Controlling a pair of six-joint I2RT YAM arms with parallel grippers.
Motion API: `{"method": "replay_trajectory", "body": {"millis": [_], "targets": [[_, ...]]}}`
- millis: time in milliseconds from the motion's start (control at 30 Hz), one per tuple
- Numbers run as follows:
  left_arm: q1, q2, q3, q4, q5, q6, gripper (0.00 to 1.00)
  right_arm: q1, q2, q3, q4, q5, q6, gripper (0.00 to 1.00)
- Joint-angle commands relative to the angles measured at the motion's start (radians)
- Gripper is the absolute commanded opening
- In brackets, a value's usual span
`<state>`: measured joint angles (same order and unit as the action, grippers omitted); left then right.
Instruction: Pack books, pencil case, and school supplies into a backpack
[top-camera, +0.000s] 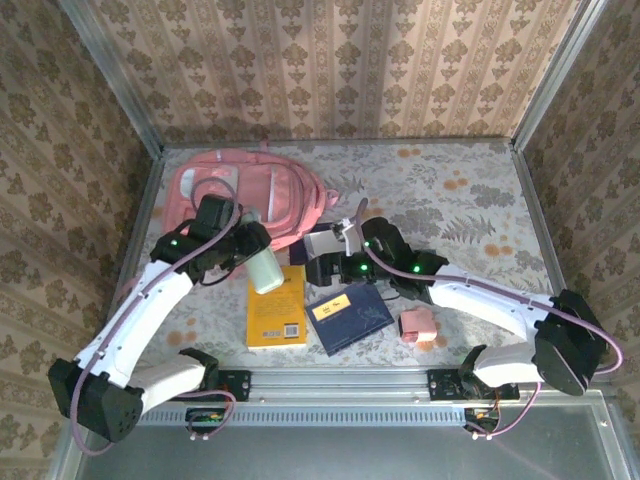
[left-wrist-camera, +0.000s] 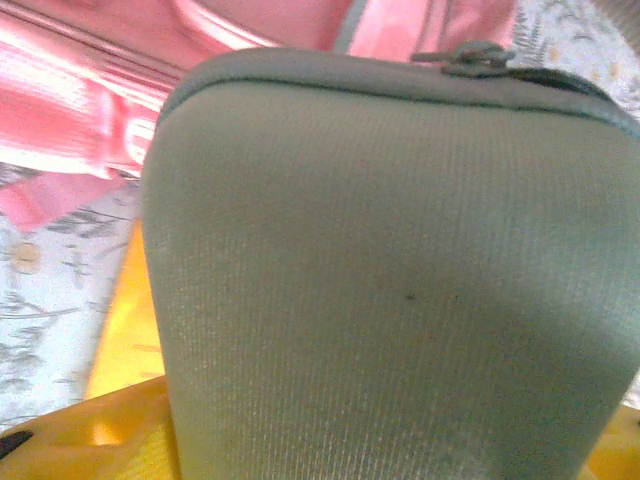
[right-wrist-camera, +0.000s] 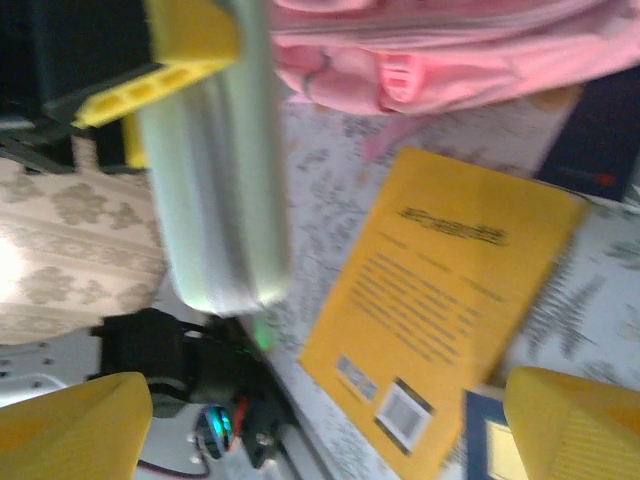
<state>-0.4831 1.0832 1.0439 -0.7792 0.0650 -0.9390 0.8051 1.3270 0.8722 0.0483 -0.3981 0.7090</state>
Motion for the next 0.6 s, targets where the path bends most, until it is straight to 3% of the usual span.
{"method": "replay_trajectory", "body": {"millis": [0,300,433,567], "targets": [[-0.029,0.019,0.045,0.080,0.030,-0.102,0.62,0.016,0.047,0.057,0.101,-0.047,0.038,0.94],[-0.072,0.053,0.076,0.118,0.051,-0.149,0.61,0.048,0.204,0.153,0.129,-0.050,0.057,0.92],[-0.083,0.052,0.080,0.124,0.058,-0.160,0.62,0.049,0.227,0.166,0.135,-0.030,0.067,0.83],[-0.094,0.056,0.072,0.135,0.070,-0.162,0.62,0.049,0.226,0.168,0.144,-0.007,0.073,0.65]]}}
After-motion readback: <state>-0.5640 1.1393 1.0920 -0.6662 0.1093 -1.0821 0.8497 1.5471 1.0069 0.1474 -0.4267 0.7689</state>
